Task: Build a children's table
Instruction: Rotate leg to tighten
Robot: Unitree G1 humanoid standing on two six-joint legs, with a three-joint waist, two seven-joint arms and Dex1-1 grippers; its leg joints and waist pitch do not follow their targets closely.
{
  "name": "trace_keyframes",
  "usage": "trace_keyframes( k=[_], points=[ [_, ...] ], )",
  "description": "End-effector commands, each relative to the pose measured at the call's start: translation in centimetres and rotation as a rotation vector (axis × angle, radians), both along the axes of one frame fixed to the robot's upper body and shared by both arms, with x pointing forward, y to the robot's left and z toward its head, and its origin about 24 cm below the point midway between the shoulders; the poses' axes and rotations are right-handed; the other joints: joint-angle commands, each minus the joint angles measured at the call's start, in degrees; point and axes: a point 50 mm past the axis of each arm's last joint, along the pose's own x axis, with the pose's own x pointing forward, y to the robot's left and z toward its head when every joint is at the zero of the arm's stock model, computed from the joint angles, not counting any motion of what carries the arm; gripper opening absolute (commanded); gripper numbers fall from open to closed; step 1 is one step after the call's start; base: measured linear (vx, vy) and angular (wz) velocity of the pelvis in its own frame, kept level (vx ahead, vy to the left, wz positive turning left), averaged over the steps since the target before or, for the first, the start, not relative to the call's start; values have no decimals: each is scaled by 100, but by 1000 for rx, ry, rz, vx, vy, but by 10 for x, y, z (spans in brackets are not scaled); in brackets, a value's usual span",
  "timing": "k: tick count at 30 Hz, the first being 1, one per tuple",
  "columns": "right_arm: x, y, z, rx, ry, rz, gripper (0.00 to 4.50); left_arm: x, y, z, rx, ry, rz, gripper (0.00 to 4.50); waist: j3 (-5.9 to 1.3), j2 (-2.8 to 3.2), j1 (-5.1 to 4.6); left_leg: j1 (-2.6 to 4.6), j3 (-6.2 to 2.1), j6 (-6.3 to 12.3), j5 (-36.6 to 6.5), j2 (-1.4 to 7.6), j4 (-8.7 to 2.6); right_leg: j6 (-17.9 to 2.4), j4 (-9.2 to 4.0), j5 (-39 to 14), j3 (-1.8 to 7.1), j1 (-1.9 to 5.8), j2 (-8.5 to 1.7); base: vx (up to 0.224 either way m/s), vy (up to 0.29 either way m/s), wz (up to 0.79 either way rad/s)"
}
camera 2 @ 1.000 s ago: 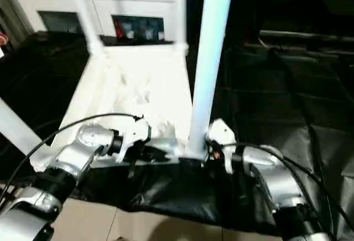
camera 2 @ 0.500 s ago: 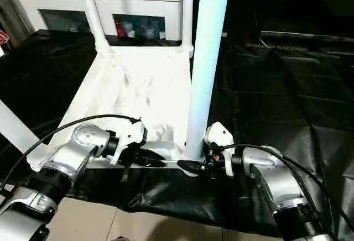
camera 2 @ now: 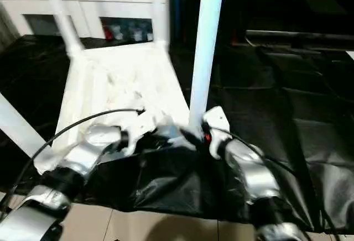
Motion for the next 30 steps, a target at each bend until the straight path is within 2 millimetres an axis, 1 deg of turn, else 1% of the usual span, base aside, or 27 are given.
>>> trace_keyframes(
  k=[1,2,4,5,6,7,8,9,10,11,13,14,15,16,17,18,19,20,21,22,23,24,25,26,27,28,30],
  points=[
    [7,29,-7,-63,-2,-44,272,2,-40,22,-111,-75,-32,0,-346,-134,10,-11,-43,128,-1488,122,-394,-971,-479,-2025,183,263,-269,0,0,0],
    [9,33,-6,-44,-8,-57,272,2,-43,22,-113,-78,-29,0,-362,-126,-9,-4,-38,114,-1399,118,-381,-1026,-468,-1850,186,263,-274,0,0,0],
    [12,36,-4,-17,-15,-69,272,2,-45,23,-120,-78,-33,0,-385,-117,-2,-7,-18,269,-1224,117,-343,-1159,-431,-1343,197,288,-270,0,0,0],
    [13,37,-3,-13,-22,-76,272,2,-45,23,-124,-79,-34,0,-393,-112,-1,-10,-17,310,-1166,117,-333,-1204,-414,-1206,199,293,-276,0,0,0],
    [14,38,-3,-3,-23,-69,328,2,-45,23,-127,-77,-38,0,-404,-120,-10,-26,-12,381,-1037,104,-320,-1273,-389,-988,189,315,-262,0,0,0],
    [14,38,-1,7,-26,-65,342,2,-45,23,-128,-76,-43,0,-408,-115,5,-20,-5,466,-933,109,-308,-1335,-376,-808,190,315,-263,0,0,0],
    [14,37,-1,22,-23,-64,342,1,-43,23,-126,-76,-46,0,-403,-111,6,-23,-3,494,-915,112,-307,-1358,-374,-775,189,315,-265,0,0,0],
    [14,37,-1,28,-22,-61,345,1,-42,23,-125,-75,-50,0,-403,-87,12,-16,-2,525,-916,114,-306,-1391,-373,-752,184,317,-261,0,0,0],
    [14,36,0,29,-25,-50,363,1,-40,22,-123,-75,-59,0,-395,-95,12,-19,-6,538,-948,119,-313,-1403,-375,-782,182,323,-261,0,0,0],
    [13,33,0,13,-37,-44,363,1,-38,22,-122,-74,-62,0,-397,-91,17,-12,-4,534,-972,121,-314,-1407,-379,-816,180,323,-262,0,0,0],
    [11,28,0,-10,-61,-24,383,1,-33,21,-121,-72,-70,0,-389,-107,25,-2,-3,502,-1080,126,-321,-1395,-391,-971,181,323,-263,0,0,0],
    [11,28,0,-10,-61,-24,394,1,-33,21,-121,-72,-70,0,-386,-105,30,-2,-4,495,-1100,129,-323,-1387,-396,-1012,182,322,-270,0,0,0],
    [10,24,1,-17,-69,-11,394,1,-31,21,-118,-73,-72,0,-385,-95,41,11,-3,481,-1158,137,-325,-1371,-404,-1079,187,311,-270,0,0,0],
    [6,20,2,-18,-70,37,394,0,-27,20,-120,-69,-89,0,-381,-99,43,6,-5,477,-1169,135,-329,-1364,-401,-1088,187,316,-264,0,0,0],
    [1,17,3,-16,-67,85,394,-1,-24,20,-122,-65,-105,0,-377,-108,68,7,2,492,-1182,135,-326,-1327,-408,-1096,193,321,-261,0,0,0],
    [1,17,3,-16,-67,87,394,-1,-24,20,-122,-65,-106,0,-376,-111,97,3,-5,525,-1183,145,-330,-1300,-406,-1095,197,326,-265,0,0,0],
    [-9,11,6,8,-60,188,394,-3,-18,20,-121,-53,-136,0,-381,-101,113,11,-3,516,-1172,151,-330,-1301,-402,-1107,199,311,-271,0,0,0],
    [-10,11,6,9,-59,191,394,-3,-18,20,-120,-53,-137,0,-370,-124,131,17,-2,523,-1165,141,-331,-1273,-414,-1113,194,337,-249,0,0,0],
    [-22,3,11,35,-58,304,394,-5,-11,19,-116,-39,-173,0,-370,-128,175,19,2,586,-1183,156,-324,-1264,-406,-1093,208,329,-257,0,0,0],
    [-27,0,12,41,-51,352,394,-6,-8,19,-113,-33,-189,0,-373,-119,215,7,1,645,-1176,178,-321,-1266,-393,-1059,211,325,-270,0,0,0],
    [-27,0,12,41,-51,352,394,-6,-8,19,-113,-33,-189,0,-372,-113,228,12,3,656,-1186,182,-326,-1257,-404,-1085,207,315,-265,0,0,0],
    [-31,-4,12,43,-42,387,394,-7,-6,19,-112,-29,-200,0,-369,-113,240,9,3,635,-1200,183,-329,-1271,-402,-1146,202,302,-266,0,0,0],
    [-36,-8,13,41,-28,439,394,-7,-2,19,-110,-24,-214,0,-363,-123,254,10,0,574,-1269,176,-334,-1256,-417,-1315,195,307,-270,0,0,0],
    [-39,-11,13,38,-19,467,394,-8,0,19,-113,-18,-231,0,-353,-113,264,18,-2,532,-1368,180,-340,-1235,-432,-1503,196,298,-277,0,0,0],
    [-39,-11,13,38,-19,467,394,-8,0,19,-113,-18,-231,0,-353,-113,264,18,-2,532,-1368,180,-340,-1235,-432,-1503,196,298,-277,0,0,0],
    [-45,-16,15,25,-1,529,394,-11,4,19,-108,-3,-265,0,-348,-108,273,33,-3,475,-1484,191,-352,-1194,-452,-1670,202,278,-278,0,0,0],
    [-47,-18,16,20,10,560,394,-12,7,19,-102,5,-278,0,-354,-113,276,13,-12,465,-1455,194,-356,-1176,-438,-1623,206,289,-280,0,0,0]
  ],
)
